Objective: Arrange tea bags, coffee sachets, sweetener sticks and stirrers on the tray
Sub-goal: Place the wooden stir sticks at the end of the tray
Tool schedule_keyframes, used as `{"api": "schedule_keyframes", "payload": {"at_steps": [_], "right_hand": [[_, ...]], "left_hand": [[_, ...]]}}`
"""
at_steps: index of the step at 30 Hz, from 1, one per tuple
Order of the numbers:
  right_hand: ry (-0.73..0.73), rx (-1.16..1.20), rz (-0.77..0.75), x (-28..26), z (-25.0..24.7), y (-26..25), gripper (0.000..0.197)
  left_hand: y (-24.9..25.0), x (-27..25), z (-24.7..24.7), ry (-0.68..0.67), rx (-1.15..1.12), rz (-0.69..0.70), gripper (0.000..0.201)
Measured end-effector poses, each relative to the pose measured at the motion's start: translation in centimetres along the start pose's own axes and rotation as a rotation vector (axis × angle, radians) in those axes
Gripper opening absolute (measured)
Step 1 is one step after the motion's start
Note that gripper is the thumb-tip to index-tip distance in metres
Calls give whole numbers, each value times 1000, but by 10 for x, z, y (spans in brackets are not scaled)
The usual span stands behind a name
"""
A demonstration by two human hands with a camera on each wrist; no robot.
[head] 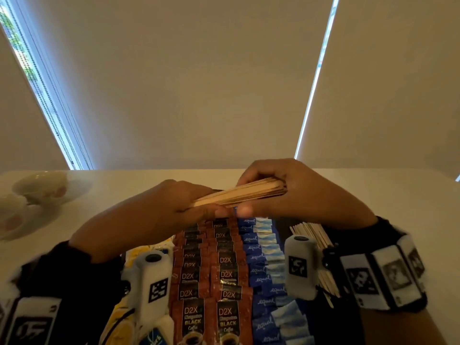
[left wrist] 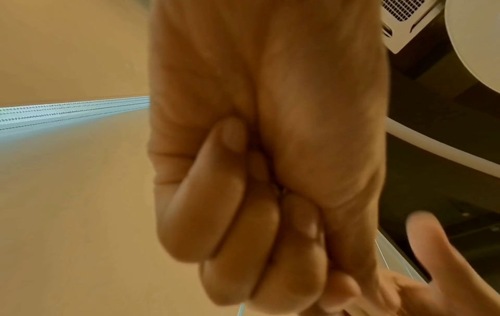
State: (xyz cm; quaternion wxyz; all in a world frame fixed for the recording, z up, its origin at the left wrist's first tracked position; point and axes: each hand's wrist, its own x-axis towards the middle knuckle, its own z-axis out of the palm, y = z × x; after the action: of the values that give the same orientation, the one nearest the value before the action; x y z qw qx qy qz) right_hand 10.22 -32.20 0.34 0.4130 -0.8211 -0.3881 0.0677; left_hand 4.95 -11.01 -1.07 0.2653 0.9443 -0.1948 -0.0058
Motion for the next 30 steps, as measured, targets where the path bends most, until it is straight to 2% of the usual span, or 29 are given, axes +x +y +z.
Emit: {"api": "schedule_keyframes", "payload": {"at_steps": [1,4,6,7,14,19,23,25,28,30], "right_hand": [[15,139,31,0,-2,1,18],[214,518,114,9,1,3,60],[258,721,144,14,14,-3,68],[267,765,154,15,21,-6,67],[359,821,138,17,21,-12,71],[429,607,211,25,33,-9,68],[323,452,246,22,34,-10,69],[188,288,241,19,33,-12,64],[-116,111,204,13,27,-10,54],[-234,44,199,12,26,-6,48]], "left_hand": [[0,0,0,5,-8,3,54],[-3,1,0,70,9,35,73],[-4,2,2,84,60,73,90],[-6,2,4,78,87,71,91],[-14,-2,-5,136,168,27,76],[-10,-1,-2,172,238,55,76],[-12,-2,-5,165,211,55,72],[-13,-3,-6,149,238,71,70],[-12,-4,-9,166,225,77,49],[-10,-2,-7,165,211,72,37]]}}
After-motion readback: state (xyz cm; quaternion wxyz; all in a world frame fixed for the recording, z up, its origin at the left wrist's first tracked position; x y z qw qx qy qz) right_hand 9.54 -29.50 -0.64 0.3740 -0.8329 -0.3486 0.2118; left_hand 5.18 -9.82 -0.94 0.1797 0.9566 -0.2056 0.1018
